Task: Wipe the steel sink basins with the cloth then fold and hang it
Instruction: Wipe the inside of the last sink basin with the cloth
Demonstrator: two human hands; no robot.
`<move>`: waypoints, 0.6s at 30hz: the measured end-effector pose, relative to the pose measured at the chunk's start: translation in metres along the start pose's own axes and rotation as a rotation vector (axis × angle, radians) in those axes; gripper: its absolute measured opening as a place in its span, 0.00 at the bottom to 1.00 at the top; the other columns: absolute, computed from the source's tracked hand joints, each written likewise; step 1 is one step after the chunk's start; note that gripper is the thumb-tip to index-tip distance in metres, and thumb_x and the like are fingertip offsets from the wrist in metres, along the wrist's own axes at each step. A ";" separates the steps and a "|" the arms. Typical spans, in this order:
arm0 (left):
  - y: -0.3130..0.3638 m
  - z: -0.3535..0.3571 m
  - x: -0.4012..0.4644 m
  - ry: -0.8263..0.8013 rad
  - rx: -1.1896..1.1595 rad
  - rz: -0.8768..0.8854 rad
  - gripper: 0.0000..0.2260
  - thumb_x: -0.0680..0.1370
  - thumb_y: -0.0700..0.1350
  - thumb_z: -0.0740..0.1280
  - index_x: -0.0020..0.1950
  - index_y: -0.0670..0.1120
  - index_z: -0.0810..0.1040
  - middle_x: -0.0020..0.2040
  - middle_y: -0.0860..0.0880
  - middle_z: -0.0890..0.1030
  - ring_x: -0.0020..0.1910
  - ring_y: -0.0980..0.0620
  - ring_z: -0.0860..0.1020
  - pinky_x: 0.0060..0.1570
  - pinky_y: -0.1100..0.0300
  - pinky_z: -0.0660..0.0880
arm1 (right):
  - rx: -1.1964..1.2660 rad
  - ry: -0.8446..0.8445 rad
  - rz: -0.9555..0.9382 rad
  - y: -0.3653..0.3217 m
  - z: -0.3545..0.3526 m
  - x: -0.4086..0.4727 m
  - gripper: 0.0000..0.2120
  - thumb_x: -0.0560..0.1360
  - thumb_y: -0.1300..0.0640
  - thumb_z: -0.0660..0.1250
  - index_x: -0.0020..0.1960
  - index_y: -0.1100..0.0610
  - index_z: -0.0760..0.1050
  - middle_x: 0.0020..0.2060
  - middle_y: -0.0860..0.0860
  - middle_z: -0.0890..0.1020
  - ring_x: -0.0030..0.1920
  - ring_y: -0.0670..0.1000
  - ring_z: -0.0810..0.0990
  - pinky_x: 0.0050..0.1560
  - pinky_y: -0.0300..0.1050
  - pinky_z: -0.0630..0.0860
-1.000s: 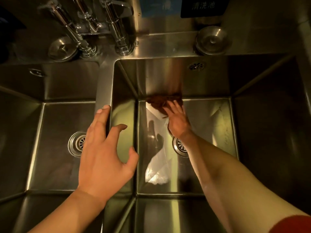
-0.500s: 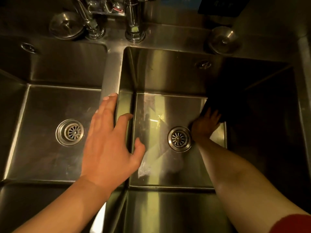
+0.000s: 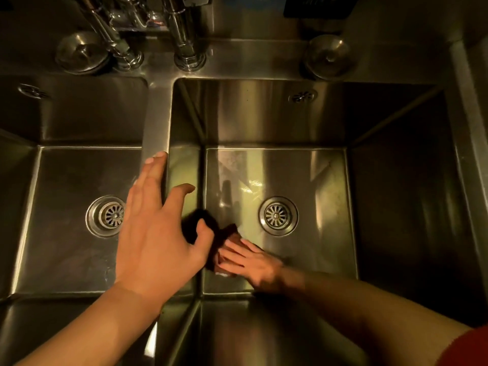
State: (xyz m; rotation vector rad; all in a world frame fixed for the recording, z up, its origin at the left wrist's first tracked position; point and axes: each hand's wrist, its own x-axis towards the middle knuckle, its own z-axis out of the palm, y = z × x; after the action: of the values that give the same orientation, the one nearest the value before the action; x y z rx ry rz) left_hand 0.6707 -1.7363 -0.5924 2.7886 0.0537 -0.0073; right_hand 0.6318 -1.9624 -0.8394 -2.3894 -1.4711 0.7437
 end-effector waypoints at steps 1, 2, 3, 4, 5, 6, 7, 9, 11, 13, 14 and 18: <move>0.000 0.000 0.000 0.000 -0.001 -0.001 0.24 0.72 0.54 0.68 0.65 0.44 0.80 0.84 0.43 0.57 0.84 0.45 0.53 0.80 0.42 0.59 | 0.045 -0.002 -0.061 0.011 0.000 -0.023 0.34 0.80 0.62 0.63 0.82 0.50 0.55 0.83 0.51 0.53 0.83 0.54 0.43 0.81 0.62 0.44; 0.000 0.000 0.000 -0.001 -0.001 -0.001 0.24 0.72 0.54 0.68 0.65 0.44 0.80 0.84 0.43 0.57 0.84 0.45 0.53 0.79 0.42 0.59 | 0.081 0.035 -0.088 0.021 -0.003 -0.045 0.28 0.83 0.60 0.60 0.81 0.50 0.57 0.82 0.50 0.57 0.83 0.53 0.48 0.81 0.62 0.50; 0.000 -0.001 -0.001 0.000 -0.003 0.000 0.24 0.72 0.54 0.68 0.65 0.44 0.80 0.83 0.43 0.57 0.84 0.45 0.53 0.79 0.42 0.60 | 0.076 0.113 -0.091 0.036 -0.007 -0.066 0.23 0.85 0.58 0.57 0.79 0.50 0.60 0.80 0.51 0.62 0.82 0.54 0.55 0.79 0.63 0.55; 0.000 -0.001 -0.001 0.002 -0.008 0.000 0.24 0.72 0.54 0.68 0.65 0.44 0.80 0.83 0.43 0.57 0.84 0.45 0.53 0.79 0.41 0.60 | 0.052 0.171 -0.039 0.053 -0.011 -0.087 0.21 0.85 0.57 0.57 0.77 0.48 0.63 0.79 0.53 0.65 0.80 0.55 0.60 0.77 0.65 0.58; 0.000 -0.001 0.000 0.004 -0.012 0.000 0.24 0.72 0.53 0.68 0.64 0.44 0.79 0.83 0.43 0.57 0.84 0.45 0.53 0.79 0.41 0.60 | 0.093 0.188 0.095 0.069 -0.015 -0.105 0.22 0.84 0.57 0.59 0.77 0.47 0.64 0.78 0.54 0.65 0.80 0.54 0.60 0.77 0.65 0.59; 0.001 -0.001 0.000 0.007 -0.014 -0.001 0.24 0.71 0.53 0.69 0.64 0.44 0.79 0.83 0.42 0.57 0.84 0.44 0.54 0.79 0.41 0.60 | 0.124 0.183 0.255 0.083 -0.018 -0.121 0.26 0.81 0.58 0.63 0.78 0.47 0.65 0.79 0.55 0.63 0.81 0.53 0.58 0.77 0.65 0.59; 0.001 -0.001 -0.001 0.007 -0.014 -0.001 0.23 0.71 0.53 0.69 0.64 0.44 0.79 0.83 0.42 0.57 0.84 0.44 0.54 0.79 0.42 0.60 | 0.123 0.215 0.385 0.094 -0.020 -0.131 0.31 0.78 0.61 0.67 0.79 0.50 0.65 0.80 0.56 0.60 0.81 0.55 0.54 0.77 0.66 0.58; 0.001 -0.002 -0.001 0.005 -0.016 -0.001 0.23 0.72 0.53 0.69 0.64 0.44 0.80 0.83 0.42 0.57 0.84 0.44 0.53 0.79 0.41 0.59 | 0.067 0.261 0.584 0.107 -0.022 -0.135 0.37 0.76 0.65 0.65 0.82 0.53 0.57 0.82 0.56 0.52 0.82 0.59 0.46 0.78 0.66 0.55; 0.002 -0.002 -0.002 0.003 -0.013 -0.006 0.23 0.72 0.53 0.68 0.64 0.44 0.80 0.83 0.42 0.57 0.84 0.44 0.53 0.79 0.41 0.59 | 0.096 0.367 0.784 0.115 -0.024 -0.122 0.35 0.79 0.66 0.62 0.83 0.53 0.54 0.82 0.56 0.51 0.82 0.59 0.44 0.78 0.67 0.53; 0.002 -0.003 -0.002 0.007 -0.008 -0.010 0.23 0.72 0.53 0.68 0.64 0.45 0.80 0.83 0.43 0.57 0.84 0.45 0.53 0.79 0.42 0.58 | 0.136 0.504 0.986 0.120 -0.032 -0.095 0.31 0.80 0.65 0.62 0.82 0.56 0.59 0.81 0.60 0.56 0.82 0.63 0.50 0.76 0.67 0.56; 0.002 -0.003 -0.002 0.009 -0.009 -0.010 0.23 0.72 0.53 0.68 0.64 0.45 0.80 0.83 0.43 0.57 0.84 0.45 0.53 0.80 0.44 0.57 | 0.142 0.550 1.090 0.124 -0.039 -0.078 0.30 0.80 0.64 0.61 0.81 0.58 0.60 0.81 0.61 0.58 0.81 0.64 0.53 0.76 0.67 0.57; 0.004 -0.004 -0.002 0.007 -0.015 -0.014 0.23 0.72 0.53 0.68 0.65 0.46 0.79 0.84 0.44 0.56 0.84 0.46 0.52 0.79 0.47 0.56 | 0.216 0.580 1.373 0.134 -0.070 -0.011 0.32 0.81 0.57 0.59 0.83 0.56 0.53 0.82 0.60 0.52 0.82 0.62 0.48 0.79 0.65 0.50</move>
State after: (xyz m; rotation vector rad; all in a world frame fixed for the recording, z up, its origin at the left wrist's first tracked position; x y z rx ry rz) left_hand 0.6684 -1.7385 -0.5878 2.7731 0.0749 -0.0005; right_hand 0.7673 -2.0306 -0.8375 -2.7871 0.5740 0.2717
